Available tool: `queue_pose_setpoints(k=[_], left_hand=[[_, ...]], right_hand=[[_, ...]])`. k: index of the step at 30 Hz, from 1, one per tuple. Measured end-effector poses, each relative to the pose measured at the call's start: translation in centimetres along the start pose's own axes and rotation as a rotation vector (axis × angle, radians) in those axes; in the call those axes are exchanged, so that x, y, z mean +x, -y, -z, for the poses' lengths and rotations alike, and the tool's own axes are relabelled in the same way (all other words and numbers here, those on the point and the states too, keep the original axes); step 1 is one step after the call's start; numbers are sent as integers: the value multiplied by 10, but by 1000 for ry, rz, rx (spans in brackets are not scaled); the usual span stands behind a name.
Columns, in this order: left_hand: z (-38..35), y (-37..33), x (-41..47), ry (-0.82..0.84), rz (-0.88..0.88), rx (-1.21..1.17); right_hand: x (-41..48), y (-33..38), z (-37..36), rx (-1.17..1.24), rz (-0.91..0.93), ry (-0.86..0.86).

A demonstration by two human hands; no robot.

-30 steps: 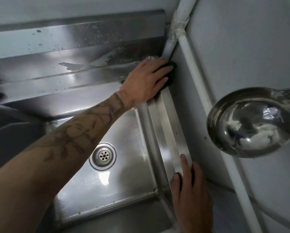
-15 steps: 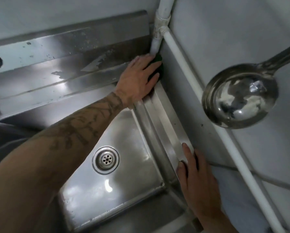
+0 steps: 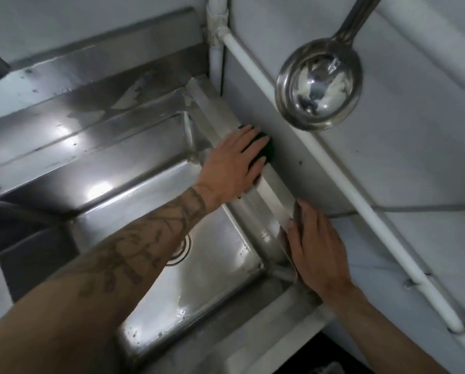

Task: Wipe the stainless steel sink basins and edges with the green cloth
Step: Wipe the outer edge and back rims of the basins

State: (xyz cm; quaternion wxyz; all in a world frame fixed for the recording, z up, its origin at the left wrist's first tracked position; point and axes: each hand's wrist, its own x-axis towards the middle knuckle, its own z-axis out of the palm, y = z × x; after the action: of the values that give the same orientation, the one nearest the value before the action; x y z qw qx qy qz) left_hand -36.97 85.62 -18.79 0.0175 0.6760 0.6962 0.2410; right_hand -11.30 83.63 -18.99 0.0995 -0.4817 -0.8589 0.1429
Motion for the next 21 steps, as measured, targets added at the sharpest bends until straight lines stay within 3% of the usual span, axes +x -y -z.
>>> queue_pose_setpoints(k=[4,7,9,13,17,21], left_hand=[[-11,-22,-5,-85,159,6],[-20,-73,-36,-61,71,-46],[-21,-99,-57,15,-15,-76],[-20,-79,-46,83,-94,-5],[-12,-42,-20,34,84,4],[-23,-87,-34,-61,218,10]], right_hand=[[-45,-25,15,-37,-152,-11],[-69,-38,15,-28,-272,-17],[-75,-41,6,-66,-231,-7],[-71,-40,1,11,-301,-60],[-70,-39,0,17,-278,-100],[-73,-48,-7,-22,-241,-80]])
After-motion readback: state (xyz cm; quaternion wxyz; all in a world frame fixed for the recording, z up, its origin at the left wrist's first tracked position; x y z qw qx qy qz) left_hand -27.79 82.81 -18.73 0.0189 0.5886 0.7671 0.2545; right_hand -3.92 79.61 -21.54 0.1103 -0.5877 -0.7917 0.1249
